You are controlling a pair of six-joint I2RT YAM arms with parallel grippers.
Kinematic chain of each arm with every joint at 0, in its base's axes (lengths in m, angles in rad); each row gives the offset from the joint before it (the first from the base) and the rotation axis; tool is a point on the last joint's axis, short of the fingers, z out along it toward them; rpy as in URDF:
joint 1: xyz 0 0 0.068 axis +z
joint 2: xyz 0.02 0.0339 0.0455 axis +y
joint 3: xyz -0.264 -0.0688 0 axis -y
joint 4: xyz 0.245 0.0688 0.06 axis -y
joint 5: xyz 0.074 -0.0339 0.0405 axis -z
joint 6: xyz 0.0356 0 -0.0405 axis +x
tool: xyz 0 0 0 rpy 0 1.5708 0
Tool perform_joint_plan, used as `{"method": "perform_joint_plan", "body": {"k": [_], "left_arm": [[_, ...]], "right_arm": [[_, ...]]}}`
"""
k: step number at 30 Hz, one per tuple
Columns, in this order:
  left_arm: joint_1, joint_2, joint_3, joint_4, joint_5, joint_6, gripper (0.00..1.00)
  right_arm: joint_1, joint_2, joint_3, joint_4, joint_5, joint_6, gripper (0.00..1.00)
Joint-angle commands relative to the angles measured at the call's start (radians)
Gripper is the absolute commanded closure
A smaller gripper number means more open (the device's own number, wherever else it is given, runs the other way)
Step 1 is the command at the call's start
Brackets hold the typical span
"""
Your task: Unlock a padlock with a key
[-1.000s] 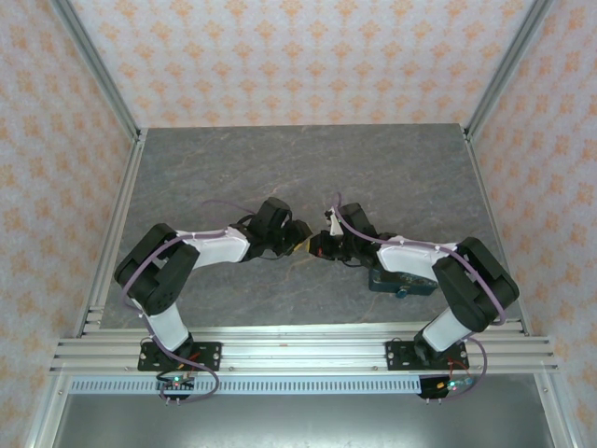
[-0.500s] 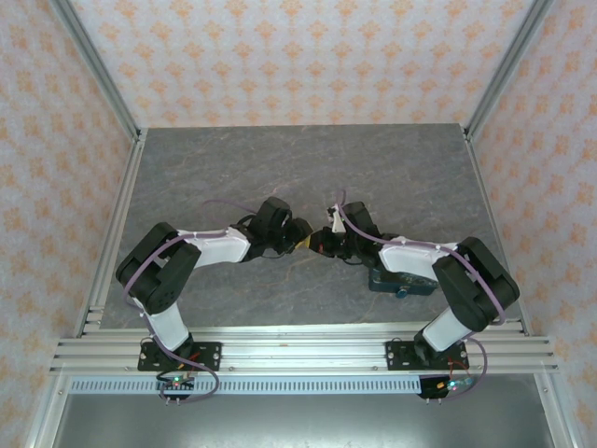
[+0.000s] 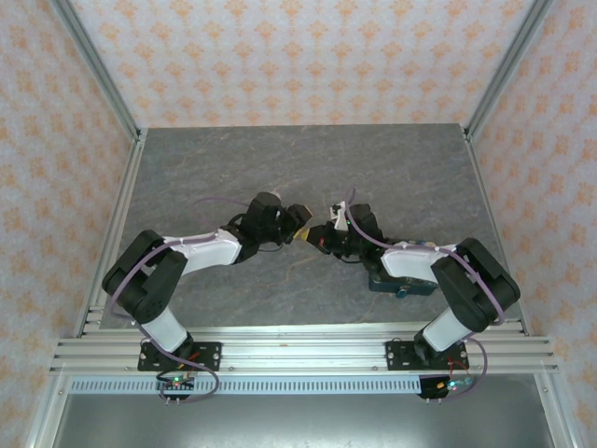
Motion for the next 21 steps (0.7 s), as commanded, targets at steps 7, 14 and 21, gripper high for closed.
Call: {"method": "perform_joint_plan", "body": {"k": [7, 14, 21], "left_arm": [[0.027, -0.044, -0.031, 0.085, 0.005, 0.005, 0.49], [0.019, -0.032, -0.042, 0.107, 0.009, -0.001, 0.53], [0.018, -0.034, -0.041, 0.102, 0.005, 0.007, 0.6]], "right_arm": [[-0.005, -0.015, -0.013, 0.161, 0.014, 0.131, 1.0], [-0.004, 0.011, -0.019, 0.216, 0.018, 0.169, 1.0], [-0.005, 0.021, -0.025, 0.224, 0.017, 0.17, 1.0]]}}
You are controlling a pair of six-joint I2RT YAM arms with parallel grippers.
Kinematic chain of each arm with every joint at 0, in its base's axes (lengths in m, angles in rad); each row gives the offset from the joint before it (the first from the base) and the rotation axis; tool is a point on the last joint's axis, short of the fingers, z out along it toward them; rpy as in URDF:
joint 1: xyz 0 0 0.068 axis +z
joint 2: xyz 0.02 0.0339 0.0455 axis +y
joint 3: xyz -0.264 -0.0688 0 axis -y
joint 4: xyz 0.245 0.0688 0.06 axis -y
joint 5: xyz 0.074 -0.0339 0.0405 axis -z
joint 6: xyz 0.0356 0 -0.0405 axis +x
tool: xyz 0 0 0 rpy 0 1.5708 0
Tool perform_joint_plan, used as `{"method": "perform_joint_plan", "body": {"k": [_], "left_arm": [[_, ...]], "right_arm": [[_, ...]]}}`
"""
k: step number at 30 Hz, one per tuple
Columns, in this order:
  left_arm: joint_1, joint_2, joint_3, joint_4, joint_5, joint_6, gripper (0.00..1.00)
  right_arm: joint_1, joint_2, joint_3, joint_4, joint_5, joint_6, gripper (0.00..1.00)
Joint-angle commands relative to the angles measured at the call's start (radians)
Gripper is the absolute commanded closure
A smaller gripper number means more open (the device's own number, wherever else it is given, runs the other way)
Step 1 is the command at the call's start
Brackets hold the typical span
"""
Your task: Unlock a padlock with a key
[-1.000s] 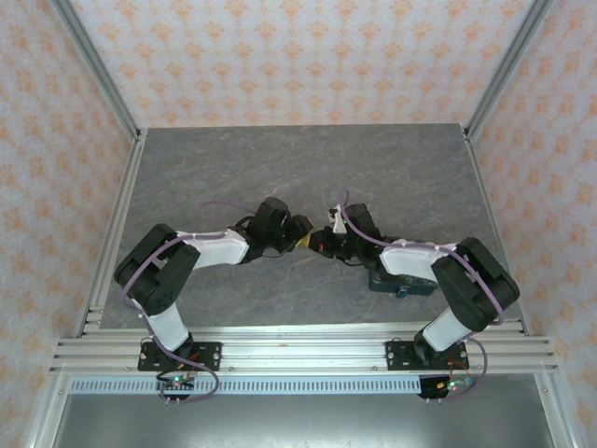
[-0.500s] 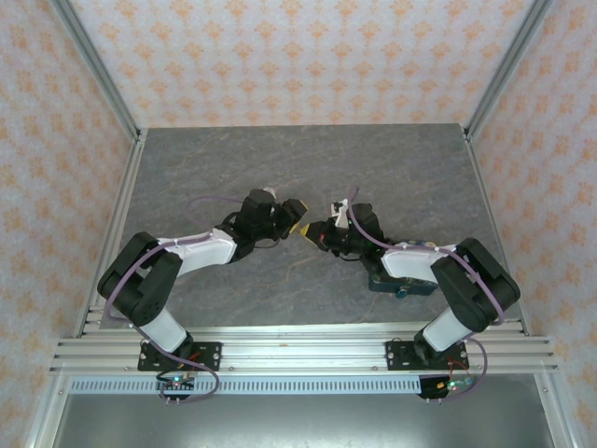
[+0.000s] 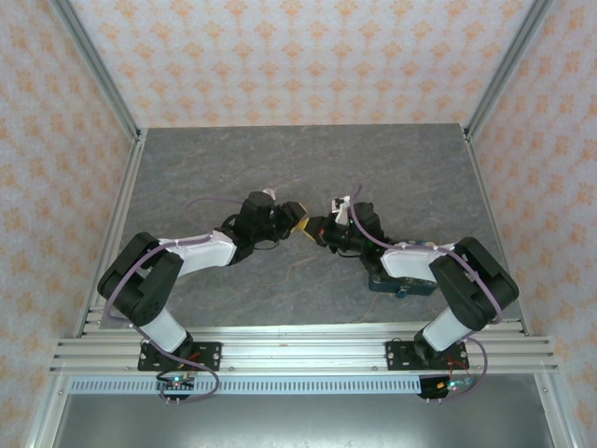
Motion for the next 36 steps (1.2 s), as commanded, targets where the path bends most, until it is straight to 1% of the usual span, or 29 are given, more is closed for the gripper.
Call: {"method": "perform_joint_plan", "body": {"k": [1, 8, 10, 15, 19, 22, 23, 25, 26, 27, 28, 30, 33, 36], "left_arm": [[-0.006, -0.018, -0.005, 0.023, -0.002, 0.012, 0.62], [-0.005, -0.024, -0.003, -0.002, -0.012, 0.031, 0.76], [-0.007, -0.024, -0.003, -0.005, -0.013, 0.032, 0.83], [-0.006, -0.025, -0.003, -0.003, -0.012, 0.037, 0.88], [-0.006, -0.029, -0.003, -0.01, -0.013, 0.041, 1.0], [-0.007, -0.03, 0.0, -0.02, -0.013, 0.042, 1.0], [-0.007, -0.034, -0.001, -0.026, -0.016, 0.043, 1.0], [-0.007, -0.043, 0.005, -0.056, -0.027, 0.047, 1.0], [-0.007, -0.049, 0.01, -0.078, -0.033, 0.052, 1.0], [-0.007, -0.055, 0.014, -0.096, -0.036, 0.059, 1.0], [-0.007, -0.06, 0.022, -0.118, -0.038, 0.064, 1.0], [-0.007, -0.067, 0.037, -0.166, -0.04, 0.078, 1.0], [-0.007, -0.073, 0.057, -0.214, -0.043, 0.084, 1.0], [-0.007, -0.074, 0.087, -0.285, -0.04, 0.089, 1.0]], "right_arm": [[-0.005, 0.009, -0.022, 0.056, 0.006, 0.006, 1.0], [-0.007, 0.012, -0.036, 0.057, 0.003, 0.0, 1.0], [-0.009, 0.012, -0.038, 0.056, 0.002, -0.003, 1.0], [-0.013, 0.015, -0.04, 0.062, 0.004, -0.001, 1.0], [-0.014, 0.017, -0.037, 0.065, 0.004, 0.0, 1.0], [-0.019, 0.017, -0.038, 0.071, 0.004, 0.003, 1.0], [-0.025, 0.01, -0.043, 0.076, 0.006, 0.005, 0.89], [-0.046, -0.018, -0.069, 0.075, 0.028, 0.013, 0.6], [-0.061, -0.044, -0.089, 0.069, 0.043, 0.015, 0.5], [-0.075, -0.066, -0.104, 0.058, 0.057, 0.013, 0.45], [-0.089, -0.095, -0.12, 0.037, 0.069, 0.004, 0.42], [-0.103, -0.152, -0.122, -0.041, 0.076, -0.04, 0.4], [-0.103, -0.228, -0.083, -0.218, 0.089, -0.17, 0.38], [-0.1, -0.279, -0.058, -0.306, 0.109, -0.265, 0.34]]}}
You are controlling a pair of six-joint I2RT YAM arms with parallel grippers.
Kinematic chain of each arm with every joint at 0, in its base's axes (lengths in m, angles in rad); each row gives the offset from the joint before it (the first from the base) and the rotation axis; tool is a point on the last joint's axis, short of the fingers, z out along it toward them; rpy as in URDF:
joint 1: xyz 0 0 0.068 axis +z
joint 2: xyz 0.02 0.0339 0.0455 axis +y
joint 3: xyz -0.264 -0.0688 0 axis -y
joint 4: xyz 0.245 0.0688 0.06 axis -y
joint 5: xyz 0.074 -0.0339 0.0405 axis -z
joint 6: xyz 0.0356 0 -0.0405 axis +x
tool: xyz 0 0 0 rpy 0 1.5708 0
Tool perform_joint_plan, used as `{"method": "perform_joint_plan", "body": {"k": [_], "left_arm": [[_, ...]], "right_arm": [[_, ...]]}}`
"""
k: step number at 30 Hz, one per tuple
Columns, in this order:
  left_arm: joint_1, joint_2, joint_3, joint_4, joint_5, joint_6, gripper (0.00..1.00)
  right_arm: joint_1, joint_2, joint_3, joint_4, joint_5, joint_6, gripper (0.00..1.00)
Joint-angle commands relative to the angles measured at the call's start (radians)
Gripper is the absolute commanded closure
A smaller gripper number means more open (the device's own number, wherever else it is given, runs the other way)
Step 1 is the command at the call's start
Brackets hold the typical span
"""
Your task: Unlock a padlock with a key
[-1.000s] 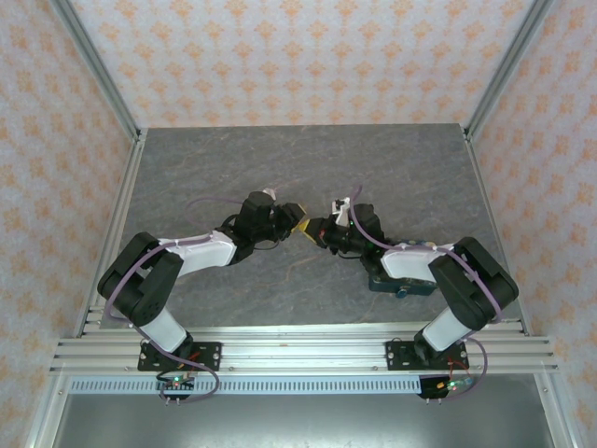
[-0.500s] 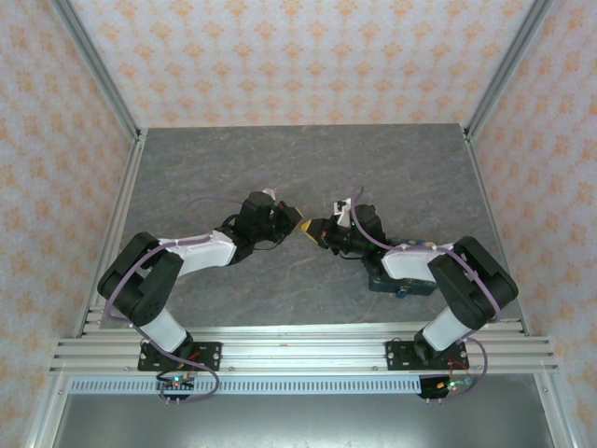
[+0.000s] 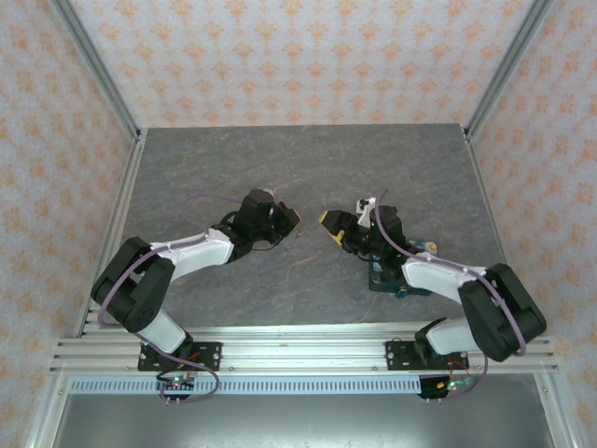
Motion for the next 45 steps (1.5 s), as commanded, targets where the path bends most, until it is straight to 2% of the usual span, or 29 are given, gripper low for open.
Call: {"method": "perform_joint_plan", "body": {"k": [1, 9, 13, 31, 45], "left_arm": [[-0.005, -0.028, 0.052, -0.114, -0.026, 0.031, 1.0], [-0.006, -0.019, 0.107, -0.227, -0.024, -0.003, 1.0], [-0.008, -0.012, 0.113, -0.232, -0.014, -0.032, 1.0], [-0.009, 0.0, 0.117, -0.231, -0.009, -0.104, 1.0], [-0.008, 0.021, 0.127, -0.215, -0.006, -0.133, 1.0]], "right_arm": [[0.007, -0.053, 0.051, -0.144, 0.038, -0.157, 0.34], [0.14, -0.016, 0.132, -0.219, 0.147, -0.272, 0.5], [0.179, 0.021, 0.143, -0.173, 0.199, -0.269, 0.52], [0.224, 0.176, 0.207, -0.022, 0.208, -0.217, 0.64], [0.234, 0.171, 0.146, 0.037, 0.214, -0.194, 0.71]]}}
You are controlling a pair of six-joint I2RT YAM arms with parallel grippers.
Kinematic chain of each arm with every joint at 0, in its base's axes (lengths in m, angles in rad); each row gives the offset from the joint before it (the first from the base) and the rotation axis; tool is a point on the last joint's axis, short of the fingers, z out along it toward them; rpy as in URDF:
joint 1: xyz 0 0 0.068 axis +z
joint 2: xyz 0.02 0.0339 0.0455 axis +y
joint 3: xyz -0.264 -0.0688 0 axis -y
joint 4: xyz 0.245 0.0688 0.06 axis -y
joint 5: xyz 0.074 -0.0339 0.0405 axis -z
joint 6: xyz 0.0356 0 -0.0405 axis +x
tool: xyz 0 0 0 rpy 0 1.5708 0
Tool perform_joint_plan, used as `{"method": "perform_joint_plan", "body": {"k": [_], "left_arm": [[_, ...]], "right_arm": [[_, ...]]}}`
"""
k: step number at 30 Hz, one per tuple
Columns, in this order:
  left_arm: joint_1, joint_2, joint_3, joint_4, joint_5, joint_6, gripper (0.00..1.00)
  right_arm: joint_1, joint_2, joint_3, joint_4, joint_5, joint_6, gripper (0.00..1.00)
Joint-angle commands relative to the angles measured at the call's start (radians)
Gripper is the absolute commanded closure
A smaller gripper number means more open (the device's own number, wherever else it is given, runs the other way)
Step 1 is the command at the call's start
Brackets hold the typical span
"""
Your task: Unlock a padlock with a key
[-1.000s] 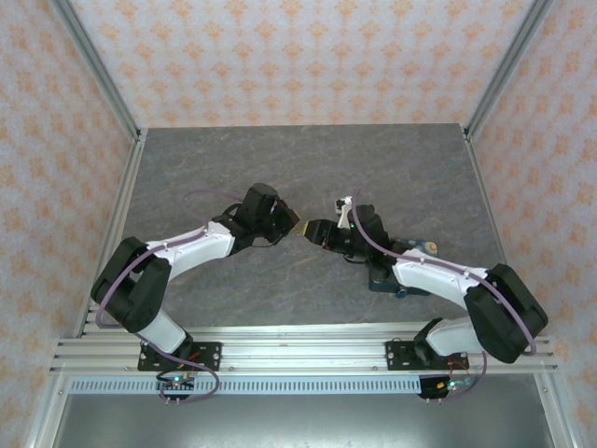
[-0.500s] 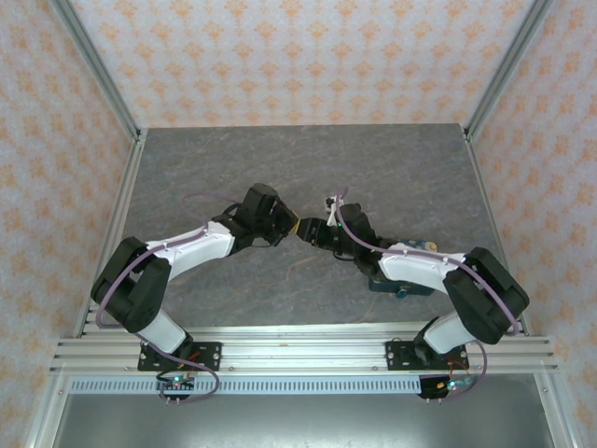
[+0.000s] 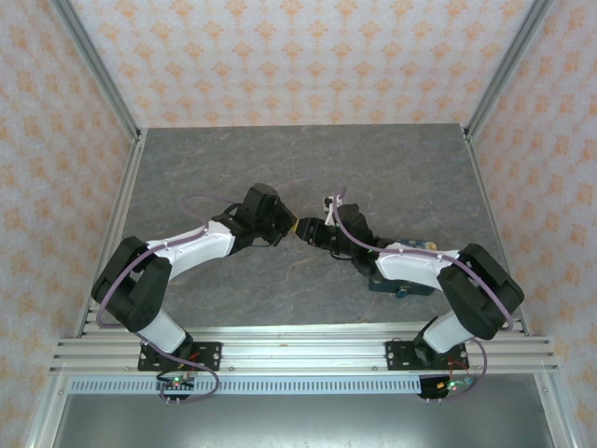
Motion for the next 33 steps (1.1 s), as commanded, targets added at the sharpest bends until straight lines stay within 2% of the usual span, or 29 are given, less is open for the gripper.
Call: {"method": "perform_joint_plan", "body": {"k": [1, 13, 33], "left_arm": [[-0.009, 0.016, 0.033, 0.005, 0.016, -0.013, 1.0], [-0.008, 0.02, 0.029, 0.001, 0.011, -0.009, 1.0], [-0.009, 0.028, 0.036, 0.007, 0.011, -0.013, 1.0]], "right_arm": [[0.012, -0.013, -0.028, 0.07, 0.019, 0.005, 0.71], [0.012, -0.032, -0.058, 0.1, 0.016, 0.014, 0.7], [0.012, 0.045, -0.012, 0.131, -0.012, 0.032, 0.73]]}}
